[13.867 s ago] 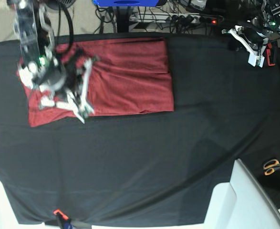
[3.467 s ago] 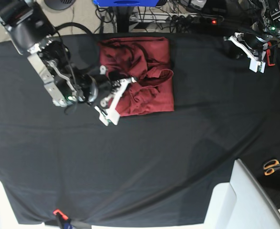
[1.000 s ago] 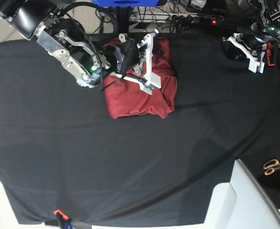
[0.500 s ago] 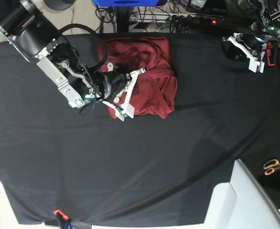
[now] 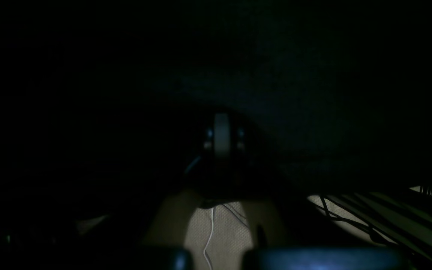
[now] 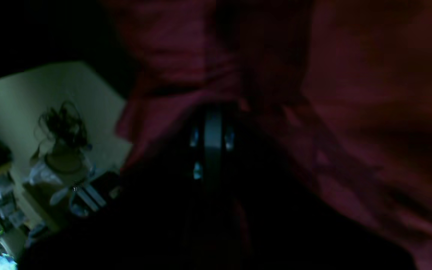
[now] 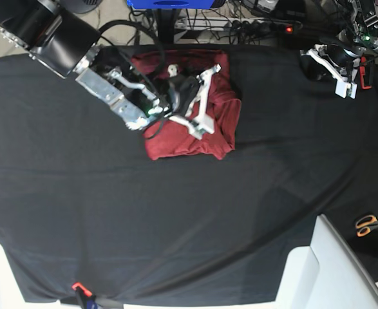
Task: Fold the T-shirt properly
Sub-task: 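Press the right gripper into the red bundle and tuck the fabric, then pull the right gripper along the bundle's side, smoothing it flat, then lower the left gripper onto the bundle's side and pinch the fabric, then drag the bundle with the left gripper toward the right gripper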
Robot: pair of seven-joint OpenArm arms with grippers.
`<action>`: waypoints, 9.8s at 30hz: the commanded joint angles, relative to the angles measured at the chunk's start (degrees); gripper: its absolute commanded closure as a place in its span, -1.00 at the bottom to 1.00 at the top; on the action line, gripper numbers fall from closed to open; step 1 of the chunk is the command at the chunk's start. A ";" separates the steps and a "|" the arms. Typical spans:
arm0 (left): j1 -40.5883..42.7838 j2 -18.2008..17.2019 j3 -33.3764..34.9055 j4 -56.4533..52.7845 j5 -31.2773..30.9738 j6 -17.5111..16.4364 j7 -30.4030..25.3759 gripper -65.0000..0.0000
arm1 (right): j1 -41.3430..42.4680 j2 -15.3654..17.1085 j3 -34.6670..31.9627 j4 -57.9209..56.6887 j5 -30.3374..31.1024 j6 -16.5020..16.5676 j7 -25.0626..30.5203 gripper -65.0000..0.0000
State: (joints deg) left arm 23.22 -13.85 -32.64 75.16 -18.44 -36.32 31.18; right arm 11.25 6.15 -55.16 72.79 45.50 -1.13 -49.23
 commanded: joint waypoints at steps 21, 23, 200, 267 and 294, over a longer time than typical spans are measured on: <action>0.47 -0.97 -0.19 0.41 0.28 -0.21 0.60 1.00 | 2.07 2.59 -5.72 14.11 0.79 -1.12 -1.27 1.00; 0.56 -1.05 -0.19 0.41 0.37 -0.21 0.60 1.00 | 1.63 4.62 -5.64 17.18 0.88 -6.30 -1.18 0.99; -25.90 12.22 24.42 -17.26 -20.82 -3.68 23.90 1.00 | -34.32 13.94 45.97 29.14 -8.35 6.44 3.91 1.00; -56.59 14.15 108.03 -10.06 19.54 -3.68 13.17 1.00 | -34.94 11.74 63.38 24.74 -8.35 6.09 4.00 1.00; -61.33 14.51 116.03 -7.77 19.36 -3.68 10.71 1.00 | -24.39 9.01 64.43 13.14 -8.44 6.44 3.65 1.00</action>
State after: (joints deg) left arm -36.69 -0.01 83.88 66.98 0.86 -40.12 42.39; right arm -13.45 14.41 9.26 85.38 36.60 5.02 -46.09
